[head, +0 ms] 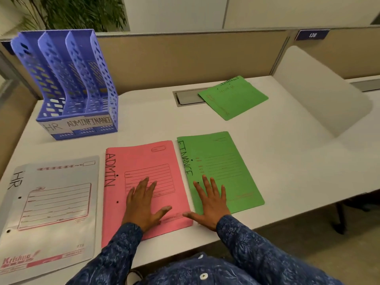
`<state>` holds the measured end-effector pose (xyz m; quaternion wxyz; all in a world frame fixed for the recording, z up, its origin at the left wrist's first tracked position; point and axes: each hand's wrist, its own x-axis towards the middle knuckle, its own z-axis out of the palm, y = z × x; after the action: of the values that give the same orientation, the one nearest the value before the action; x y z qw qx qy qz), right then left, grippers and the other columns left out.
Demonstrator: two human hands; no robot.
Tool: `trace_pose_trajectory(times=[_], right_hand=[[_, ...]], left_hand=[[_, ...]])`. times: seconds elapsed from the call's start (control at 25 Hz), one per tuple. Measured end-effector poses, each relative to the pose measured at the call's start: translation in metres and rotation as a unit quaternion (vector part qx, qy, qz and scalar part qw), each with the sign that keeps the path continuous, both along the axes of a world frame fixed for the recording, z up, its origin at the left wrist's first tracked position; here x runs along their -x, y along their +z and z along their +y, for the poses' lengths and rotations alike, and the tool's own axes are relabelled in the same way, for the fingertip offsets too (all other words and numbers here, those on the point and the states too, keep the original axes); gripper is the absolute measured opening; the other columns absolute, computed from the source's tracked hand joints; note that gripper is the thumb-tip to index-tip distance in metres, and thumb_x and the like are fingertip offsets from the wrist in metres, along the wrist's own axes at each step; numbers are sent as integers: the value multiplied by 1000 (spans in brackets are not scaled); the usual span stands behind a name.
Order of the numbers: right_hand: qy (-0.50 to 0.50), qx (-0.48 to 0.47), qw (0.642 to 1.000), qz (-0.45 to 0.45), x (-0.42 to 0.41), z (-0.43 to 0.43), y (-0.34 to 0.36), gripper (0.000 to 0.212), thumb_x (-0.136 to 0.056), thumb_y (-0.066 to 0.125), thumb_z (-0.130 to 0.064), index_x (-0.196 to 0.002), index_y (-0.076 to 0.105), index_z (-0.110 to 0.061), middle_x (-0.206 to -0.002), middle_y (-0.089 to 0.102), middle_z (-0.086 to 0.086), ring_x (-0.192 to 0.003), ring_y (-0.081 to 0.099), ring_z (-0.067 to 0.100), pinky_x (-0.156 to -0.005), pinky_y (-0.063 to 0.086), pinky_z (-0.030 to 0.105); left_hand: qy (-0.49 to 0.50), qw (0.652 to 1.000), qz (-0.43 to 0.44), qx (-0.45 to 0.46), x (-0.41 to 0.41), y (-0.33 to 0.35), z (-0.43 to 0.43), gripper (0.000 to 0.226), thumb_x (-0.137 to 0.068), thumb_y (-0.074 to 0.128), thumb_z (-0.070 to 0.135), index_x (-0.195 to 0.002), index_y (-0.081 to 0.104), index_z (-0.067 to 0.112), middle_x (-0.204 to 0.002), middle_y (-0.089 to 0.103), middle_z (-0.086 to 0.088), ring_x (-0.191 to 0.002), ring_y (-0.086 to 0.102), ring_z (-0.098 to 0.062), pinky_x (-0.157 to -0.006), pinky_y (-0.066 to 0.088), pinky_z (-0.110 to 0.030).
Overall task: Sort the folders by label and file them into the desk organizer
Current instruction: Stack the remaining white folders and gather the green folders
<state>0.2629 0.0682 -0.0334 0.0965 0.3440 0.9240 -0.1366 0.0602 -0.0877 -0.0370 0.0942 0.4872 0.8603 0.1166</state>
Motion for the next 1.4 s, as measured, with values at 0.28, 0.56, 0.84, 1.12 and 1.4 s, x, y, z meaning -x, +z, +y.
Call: trace_pose_trajectory(times=[0.28,0.56,0.84,1.12,1.4], right_hand=[[-51,11,999,14,-23,27,-7,109,-60,5,-99,-145,-26,-39,-154,-37,-2,-145,-31,24,-110,-26,53],[-106,-1,994,32,-13,54,-1,112,-62,7,-97,-153,-14,-35,-160,-26,-2,-149,-23,22,-112,-21,52],[-177,18,982,59,-18,107,-1,105,-74,30,-88,-156,-1,-30,-164,-14,-1,-151,-15,20,-118,-13,53],[-165,24,983,71,-21,215,8,99,-82,39,-80,-156,4,-25,-165,-9,-2,-151,-12,18,-120,-8,54],[-170,23,981,90,5,328,5,92,-88,41,-72,-156,7,-21,-166,-4,3,-152,-7,22,-121,-3,54]], left_hand=[[-33,999,4,27,-12,5,42,110,-68,20,91,-155,18,24,-165,3,-3,-151,5,-20,-122,0,-44],[-80,996,14,26,26,6,88,111,-68,24,92,-154,21,22,-164,7,-6,-151,9,-23,-119,0,-46],[-109,992,20,57,41,-6,141,112,-67,26,93,-154,17,24,-164,7,-7,-150,9,-24,-117,-1,-46],[-95,995,13,26,37,5,251,109,-70,28,91,-154,18,22,-164,7,-7,-151,7,-22,-122,4,-48],[-70,997,-21,20,48,10,380,102,-77,48,79,-154,18,20,-164,7,-8,-151,6,-23,-122,3,-47]])
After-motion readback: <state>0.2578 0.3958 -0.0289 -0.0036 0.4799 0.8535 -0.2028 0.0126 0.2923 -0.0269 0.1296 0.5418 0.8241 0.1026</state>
